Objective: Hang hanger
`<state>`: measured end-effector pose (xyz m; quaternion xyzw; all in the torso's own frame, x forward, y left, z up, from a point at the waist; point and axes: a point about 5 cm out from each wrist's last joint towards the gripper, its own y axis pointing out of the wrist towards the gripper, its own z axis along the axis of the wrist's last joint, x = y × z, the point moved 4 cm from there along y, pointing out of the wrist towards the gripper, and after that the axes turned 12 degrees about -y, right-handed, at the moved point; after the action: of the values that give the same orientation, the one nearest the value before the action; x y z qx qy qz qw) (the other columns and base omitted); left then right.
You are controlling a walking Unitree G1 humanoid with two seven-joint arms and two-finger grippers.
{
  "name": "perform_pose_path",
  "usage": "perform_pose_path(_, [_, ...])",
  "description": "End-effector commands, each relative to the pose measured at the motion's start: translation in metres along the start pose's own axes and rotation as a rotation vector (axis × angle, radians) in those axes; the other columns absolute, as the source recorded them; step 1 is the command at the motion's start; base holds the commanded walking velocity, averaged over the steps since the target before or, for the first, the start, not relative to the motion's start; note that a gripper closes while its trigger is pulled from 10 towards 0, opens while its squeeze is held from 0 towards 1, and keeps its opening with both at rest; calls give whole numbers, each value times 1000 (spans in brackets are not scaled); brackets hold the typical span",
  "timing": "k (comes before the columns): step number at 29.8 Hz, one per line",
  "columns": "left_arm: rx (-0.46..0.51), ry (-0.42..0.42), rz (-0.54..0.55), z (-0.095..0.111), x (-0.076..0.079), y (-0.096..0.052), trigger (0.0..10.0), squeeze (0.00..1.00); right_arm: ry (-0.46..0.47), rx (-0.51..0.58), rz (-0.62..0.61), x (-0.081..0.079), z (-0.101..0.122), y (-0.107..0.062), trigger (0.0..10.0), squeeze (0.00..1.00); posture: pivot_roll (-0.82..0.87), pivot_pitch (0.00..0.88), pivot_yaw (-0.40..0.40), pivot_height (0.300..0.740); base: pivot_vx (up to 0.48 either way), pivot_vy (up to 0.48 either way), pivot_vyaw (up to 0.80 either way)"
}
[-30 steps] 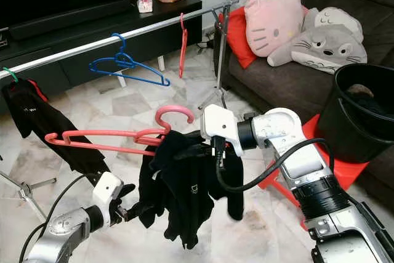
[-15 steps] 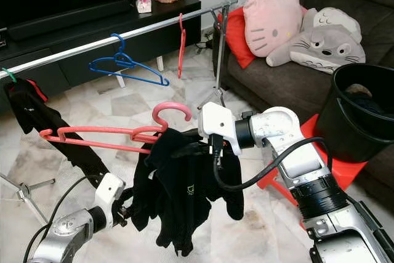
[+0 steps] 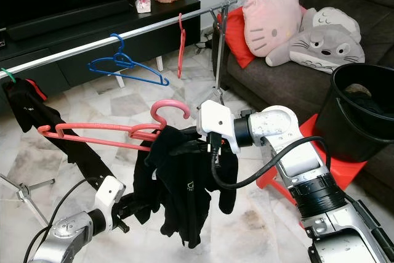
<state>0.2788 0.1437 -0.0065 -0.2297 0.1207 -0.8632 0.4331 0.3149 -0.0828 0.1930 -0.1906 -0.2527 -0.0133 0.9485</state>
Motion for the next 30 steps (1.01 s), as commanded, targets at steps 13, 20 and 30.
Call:
perform_pose_path(13, [13,-1,38,-1,-6,-1,0,0,-58,49,-16,8,19,1,10000,0,-129,0,56,740,0,0,0])
perform_pose_path(20, [47,-27,158,0,-23,-7,0,0,-64,-6,1,2,8,0,10000,0,-126,0,52,740,0,0,0])
perform_pose_path(30, [12,8,343,-9,-48,-20,0,0,-80,-258,35,-9,-42,-18,10000,0,-121,0,52,740,0,0,0])
